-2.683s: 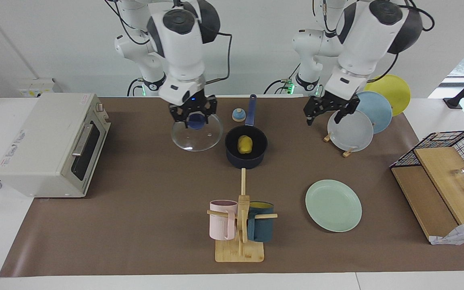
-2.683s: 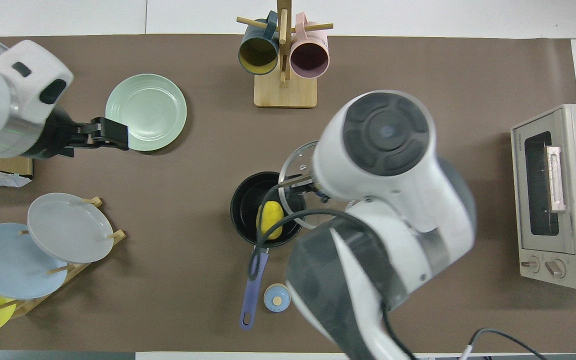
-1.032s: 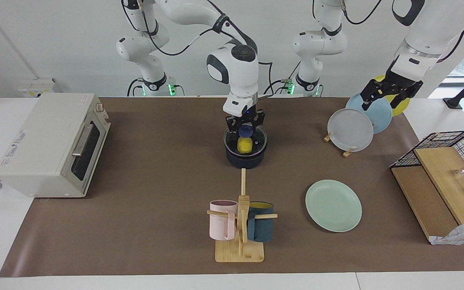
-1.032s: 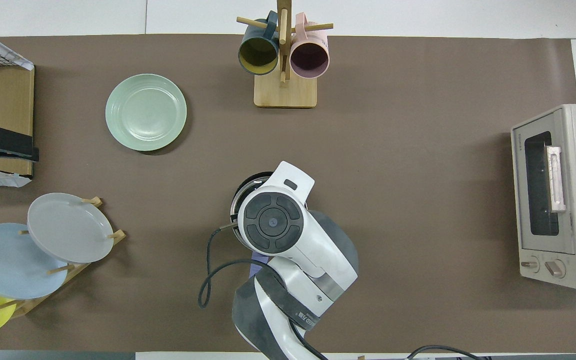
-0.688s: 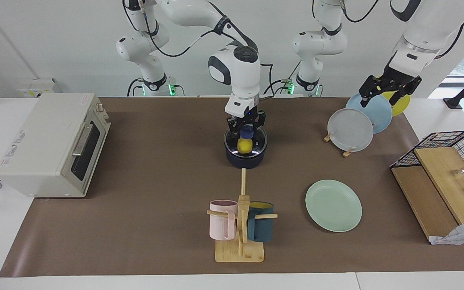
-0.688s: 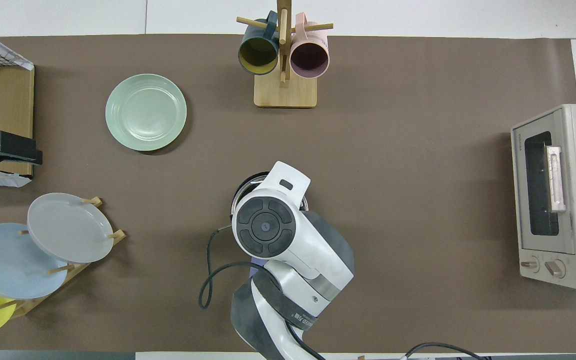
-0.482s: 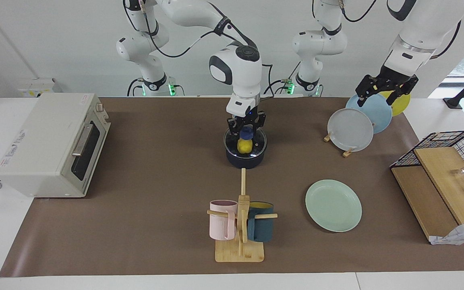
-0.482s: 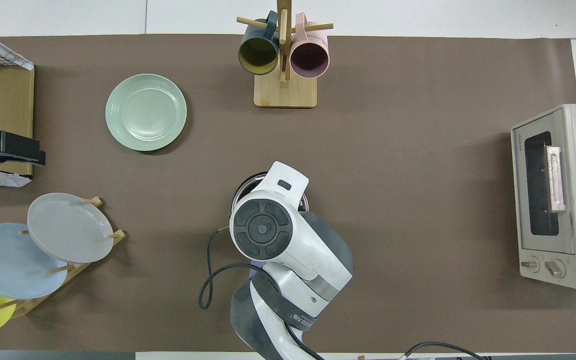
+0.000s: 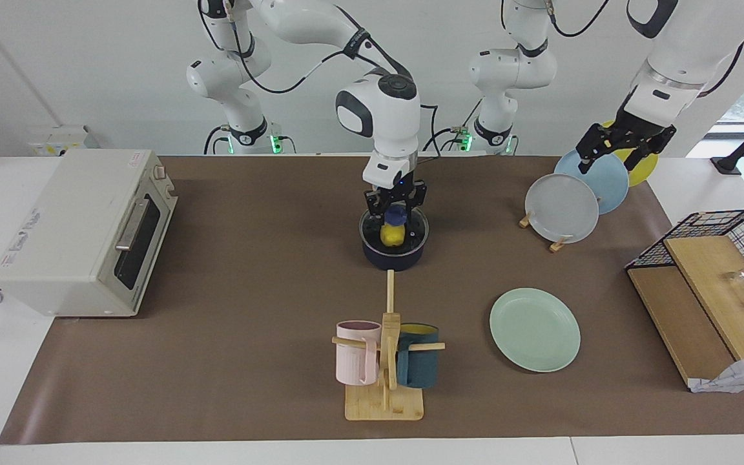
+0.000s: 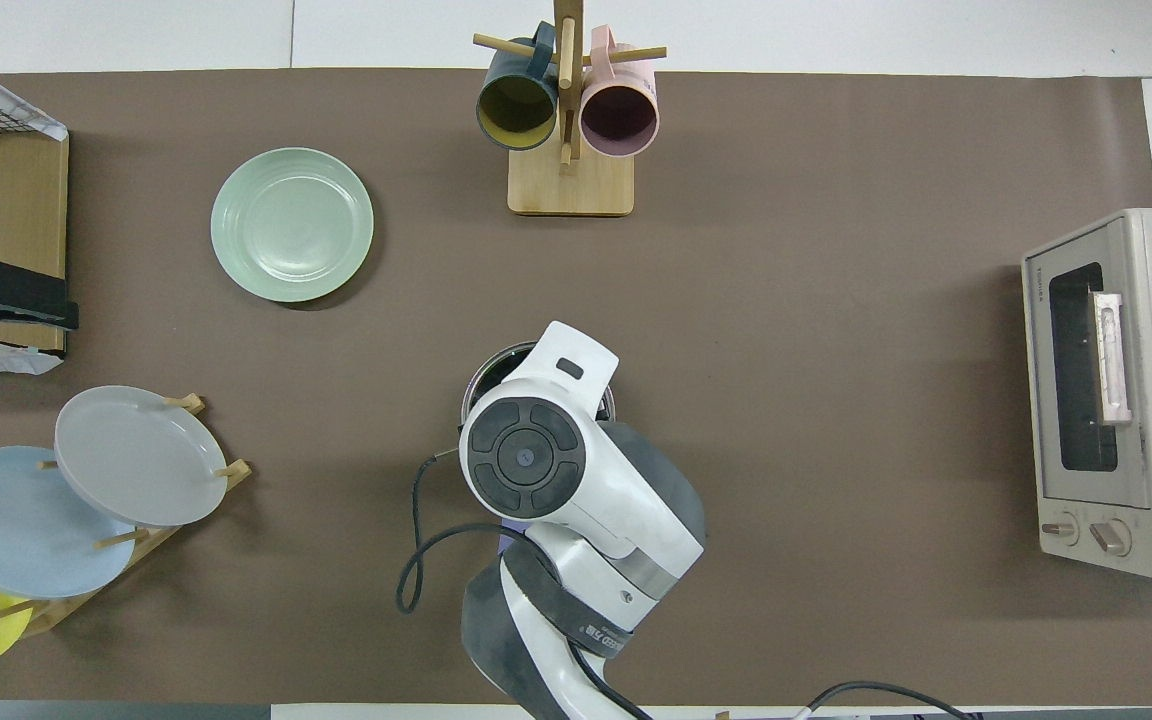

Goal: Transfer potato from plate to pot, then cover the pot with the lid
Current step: 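Lower the glass lid onto the black pot with the right gripper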

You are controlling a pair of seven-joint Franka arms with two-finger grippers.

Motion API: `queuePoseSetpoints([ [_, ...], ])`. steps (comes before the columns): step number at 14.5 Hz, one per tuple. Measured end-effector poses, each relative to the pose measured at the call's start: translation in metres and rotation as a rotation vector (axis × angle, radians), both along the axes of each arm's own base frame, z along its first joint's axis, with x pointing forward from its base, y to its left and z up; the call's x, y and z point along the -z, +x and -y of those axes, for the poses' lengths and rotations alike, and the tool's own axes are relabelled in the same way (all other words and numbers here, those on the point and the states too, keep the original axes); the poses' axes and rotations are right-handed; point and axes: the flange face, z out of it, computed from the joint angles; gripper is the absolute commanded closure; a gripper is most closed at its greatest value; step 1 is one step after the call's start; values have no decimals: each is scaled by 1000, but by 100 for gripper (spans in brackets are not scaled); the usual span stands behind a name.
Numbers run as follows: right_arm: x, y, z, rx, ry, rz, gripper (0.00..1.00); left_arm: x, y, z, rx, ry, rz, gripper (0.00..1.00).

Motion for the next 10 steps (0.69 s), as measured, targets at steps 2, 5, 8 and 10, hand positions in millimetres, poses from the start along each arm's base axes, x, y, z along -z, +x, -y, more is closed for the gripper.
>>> queuePoseSetpoints([
  [2, 0, 0, 0, 0, 0, 0, 100, 0, 0, 0, 0, 0, -1, 0],
  [5, 0, 0, 0, 1, 1, 0, 100, 1, 0, 0, 1, 0, -1, 0],
  [8, 0, 1, 1, 5, 3, -2, 0, 1, 0, 5, 10, 1, -1, 0],
  [10, 5, 6, 6, 16, -4, -6, 0, 1, 0, 8, 14, 1, -1, 0],
])
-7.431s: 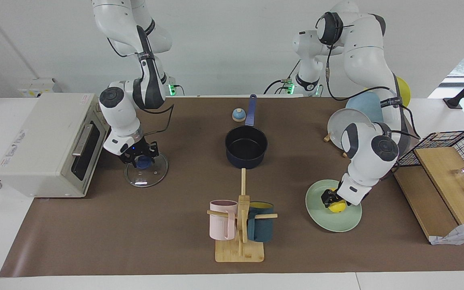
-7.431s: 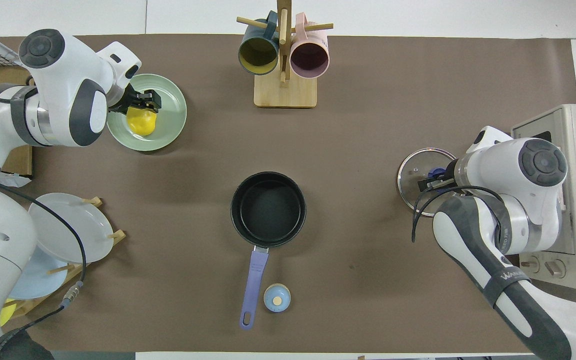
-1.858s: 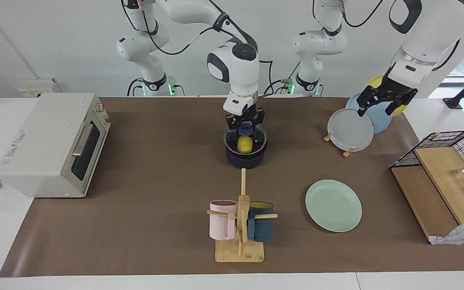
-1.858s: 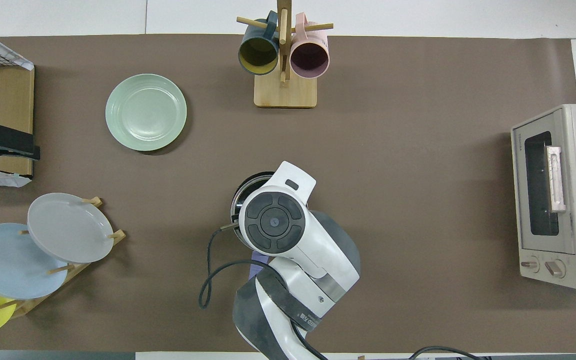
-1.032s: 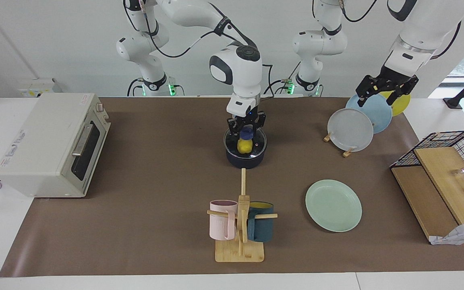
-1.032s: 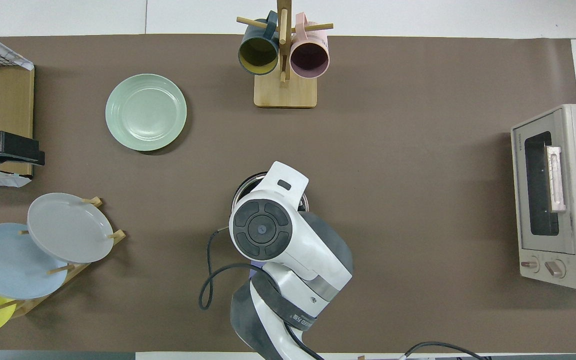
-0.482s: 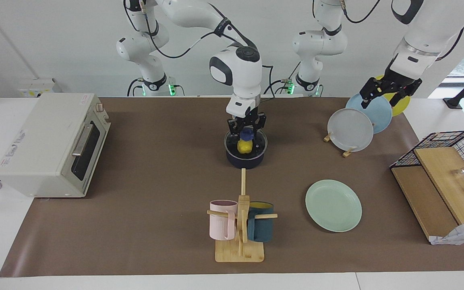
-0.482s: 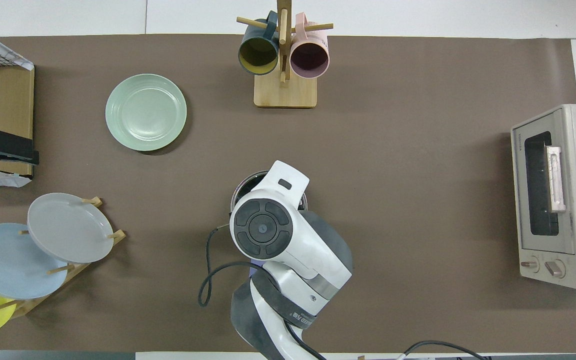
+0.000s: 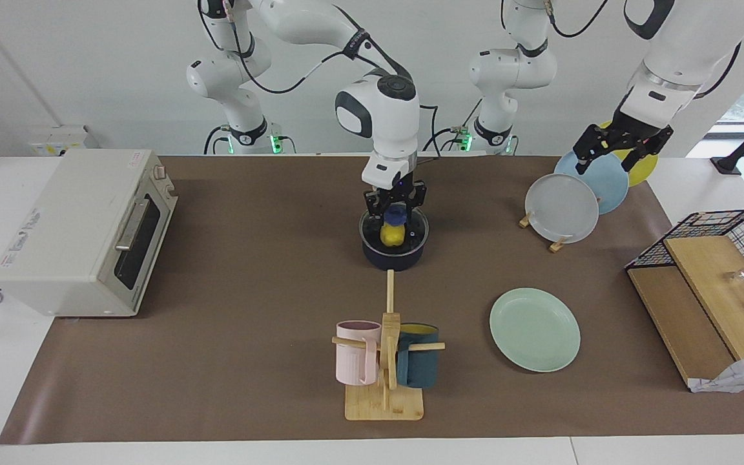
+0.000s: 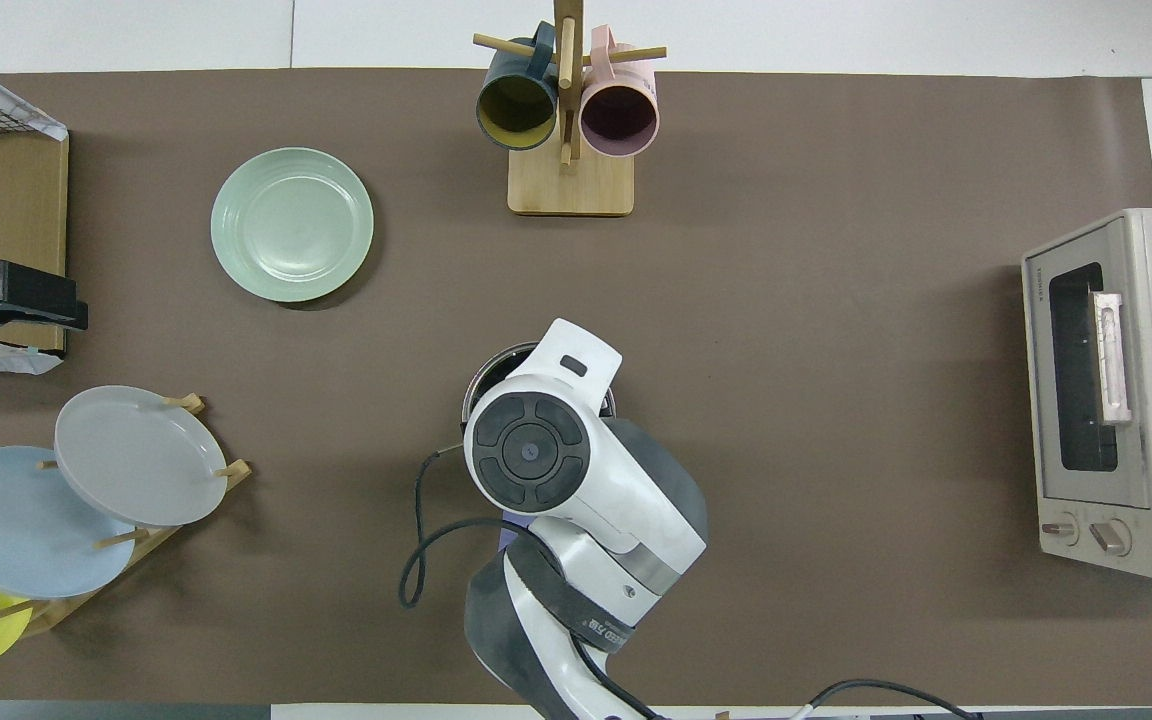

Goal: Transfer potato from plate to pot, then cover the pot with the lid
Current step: 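Lower the glass lid onto the black pot with the right gripper, then open the right gripper and lift it off the lid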

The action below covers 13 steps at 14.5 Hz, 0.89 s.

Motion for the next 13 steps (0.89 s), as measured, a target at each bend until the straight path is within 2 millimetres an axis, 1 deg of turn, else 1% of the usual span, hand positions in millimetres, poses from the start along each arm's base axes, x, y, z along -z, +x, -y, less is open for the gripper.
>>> queuePoseSetpoints([
  [2, 4, 5, 5, 11, -4, -4, 0, -1, 0, 0, 1, 0, 1, 0],
  [4, -1, 10, 7, 19, -2, -1, 0, -3, -1, 1, 2, 0, 7, 0],
  [6, -19, 23, 17, 47, -11, -9, 0, -7, -2, 1, 2, -1, 13, 0],
  [8, -45, 41, 32, 88, -12, -16, 0, -11, -5, 0, 0, -2, 19, 0],
  [10, -64, 51, 42, 131, 28, -36, 0, -16, -8, -1, 0, -3, 29, 0],
  [11, -67, 52, 43, 139, 42, -41, 0, -19, -10, -1, -1, -3, 34, 0],
  [13, -67, 50, 40, 137, 46, -46, 0, -21, -13, -2, -2, -3, 36, 0],
])
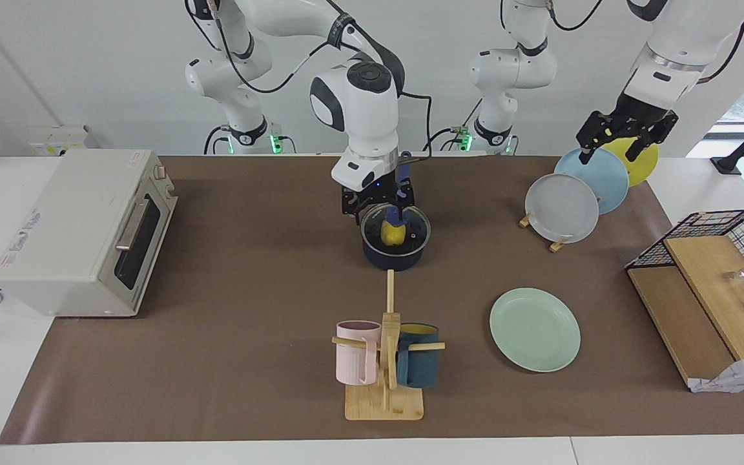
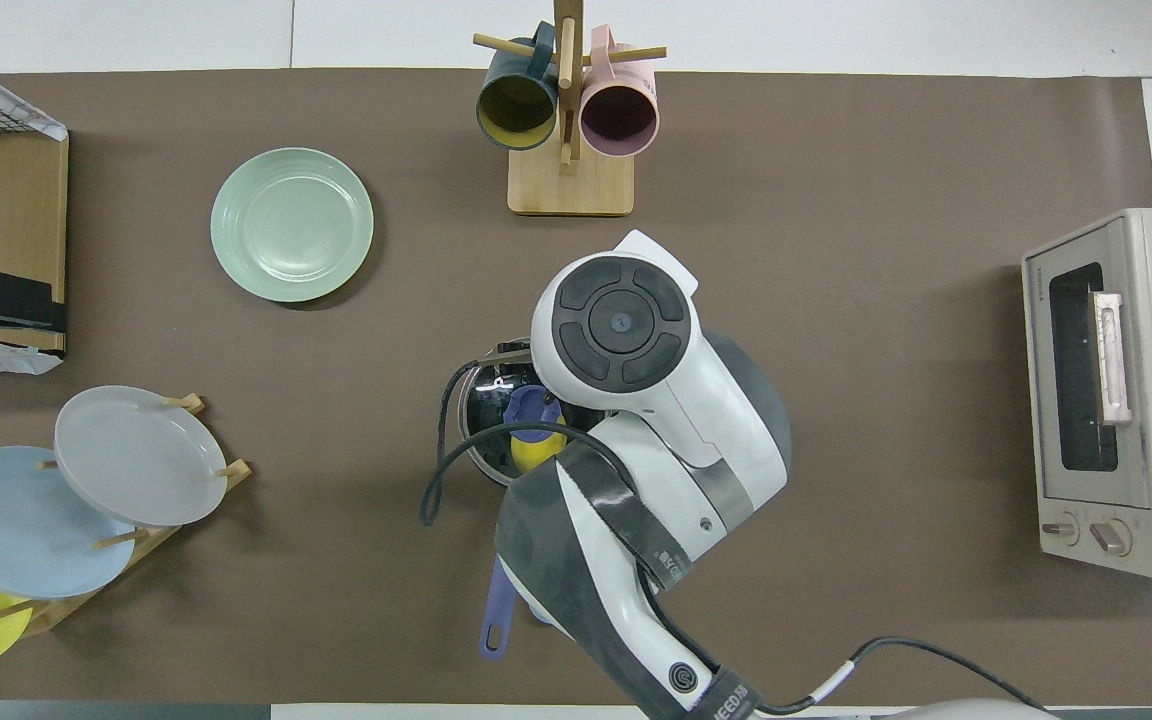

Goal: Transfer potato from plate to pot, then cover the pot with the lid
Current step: 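Open the right gripper and lift it off the lid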

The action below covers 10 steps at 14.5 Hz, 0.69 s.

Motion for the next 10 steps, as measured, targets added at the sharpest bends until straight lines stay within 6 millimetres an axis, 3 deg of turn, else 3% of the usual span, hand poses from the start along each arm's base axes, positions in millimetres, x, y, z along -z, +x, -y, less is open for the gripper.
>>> queuePoseSetpoints([
  [2, 0, 0, 1, 1, -4, -4, 0, 7, 2, 0, 0, 1, -14, 0],
  [4, -6, 6, 15, 10, -12, -8, 0, 28, 17, 1, -1, 5, -53, 0],
  [7, -38, 31, 89, 7, -36, -31, 0, 72, 56, 4, -3, 11, -113, 0],
  [8, -50, 36, 120, -4, -46, -46, 0, 74, 62, 3, -5, 11, -112, 0],
  [10, -71, 42, 176, -32, -60, -74, 0, 54, 60, 2, -7, 8, -73, 0],
])
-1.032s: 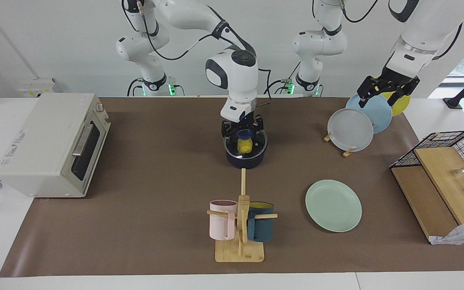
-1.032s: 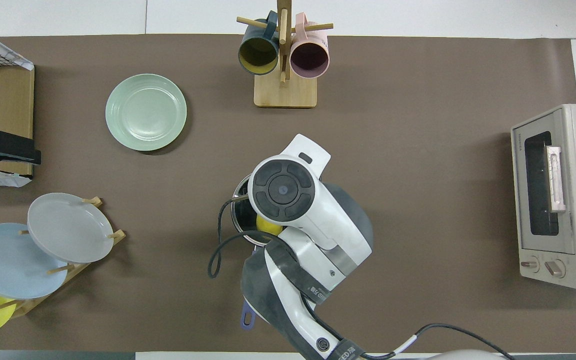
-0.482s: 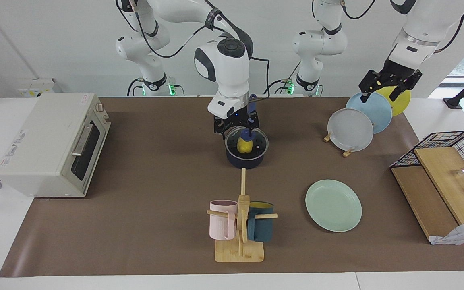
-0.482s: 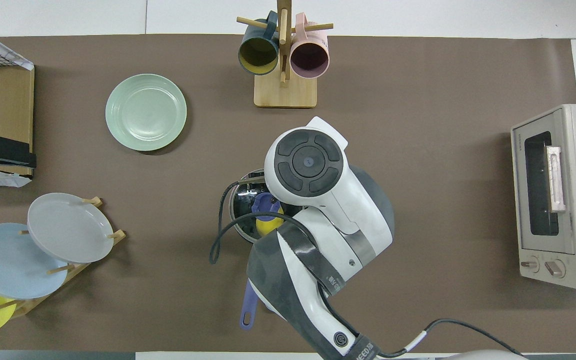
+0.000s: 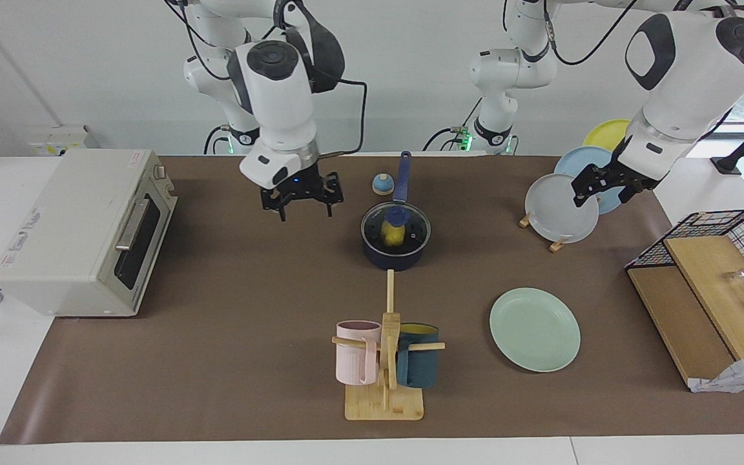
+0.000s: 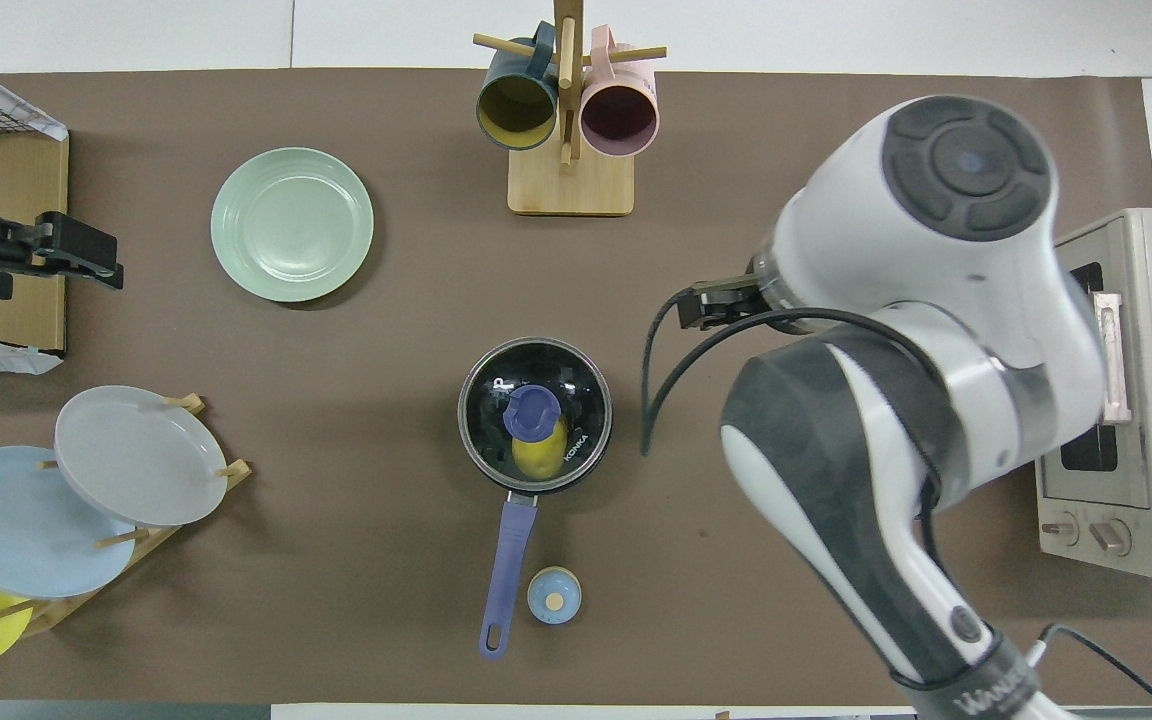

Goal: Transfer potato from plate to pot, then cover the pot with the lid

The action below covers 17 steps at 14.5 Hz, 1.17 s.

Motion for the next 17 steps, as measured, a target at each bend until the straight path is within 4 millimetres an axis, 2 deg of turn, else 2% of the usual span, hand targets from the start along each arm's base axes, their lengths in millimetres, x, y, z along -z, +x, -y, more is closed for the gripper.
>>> queuePoseSetpoints([
  [2, -16, 6, 58, -2, -2, -11, 0, -27, -14, -1, 0, -4, 40, 0],
  [4, -28, 5, 100, 31, -6, -28, 0, -45, -32, -2, 1, -5, 55, 0],
  [6, -37, -3, 125, 56, -49, -52, 0, -44, -46, -3, 2, -5, 45, 0],
  [9, -38, -7, 159, 110, -71, -95, 0, -35, -48, -1, 5, -6, 55, 0],
  [11, -38, -7, 172, 132, -71, -101, 0, -31, -46, 0, 6, -6, 63, 0],
  [17, -56, -15, 172, 117, -65, -70, 0, -28, -45, 0, 6, -6, 63, 0],
])
